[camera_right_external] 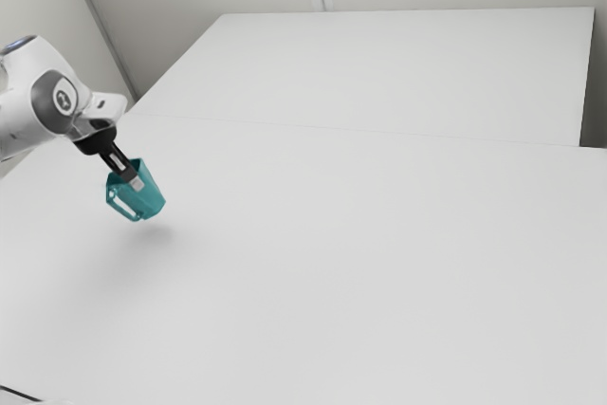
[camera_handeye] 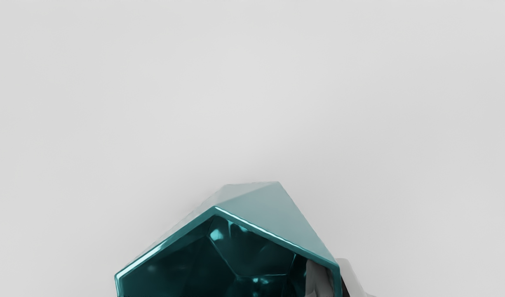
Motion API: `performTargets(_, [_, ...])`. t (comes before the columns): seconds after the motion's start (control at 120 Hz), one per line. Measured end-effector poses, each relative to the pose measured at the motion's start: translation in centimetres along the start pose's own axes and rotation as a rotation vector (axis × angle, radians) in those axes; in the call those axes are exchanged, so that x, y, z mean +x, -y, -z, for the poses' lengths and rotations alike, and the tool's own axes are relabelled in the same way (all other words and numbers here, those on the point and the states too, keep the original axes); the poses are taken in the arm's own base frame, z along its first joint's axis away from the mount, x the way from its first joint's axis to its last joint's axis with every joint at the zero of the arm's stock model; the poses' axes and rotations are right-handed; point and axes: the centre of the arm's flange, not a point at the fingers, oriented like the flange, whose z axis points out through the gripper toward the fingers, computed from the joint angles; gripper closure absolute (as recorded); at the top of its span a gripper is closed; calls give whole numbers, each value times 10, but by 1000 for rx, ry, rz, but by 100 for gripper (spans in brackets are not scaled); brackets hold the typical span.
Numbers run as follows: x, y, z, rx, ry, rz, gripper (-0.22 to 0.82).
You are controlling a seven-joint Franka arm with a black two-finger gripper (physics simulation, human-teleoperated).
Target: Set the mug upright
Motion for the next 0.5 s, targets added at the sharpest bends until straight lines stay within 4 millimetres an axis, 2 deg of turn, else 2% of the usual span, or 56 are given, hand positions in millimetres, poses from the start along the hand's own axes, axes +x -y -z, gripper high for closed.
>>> performTargets(0.117, [16,-26,0,34,7,28,79])
performTargets(0.267, [54,-70,-11,50,30,33,79])
performTargets(0.5, [88,-115,-30,50,42,102,79])
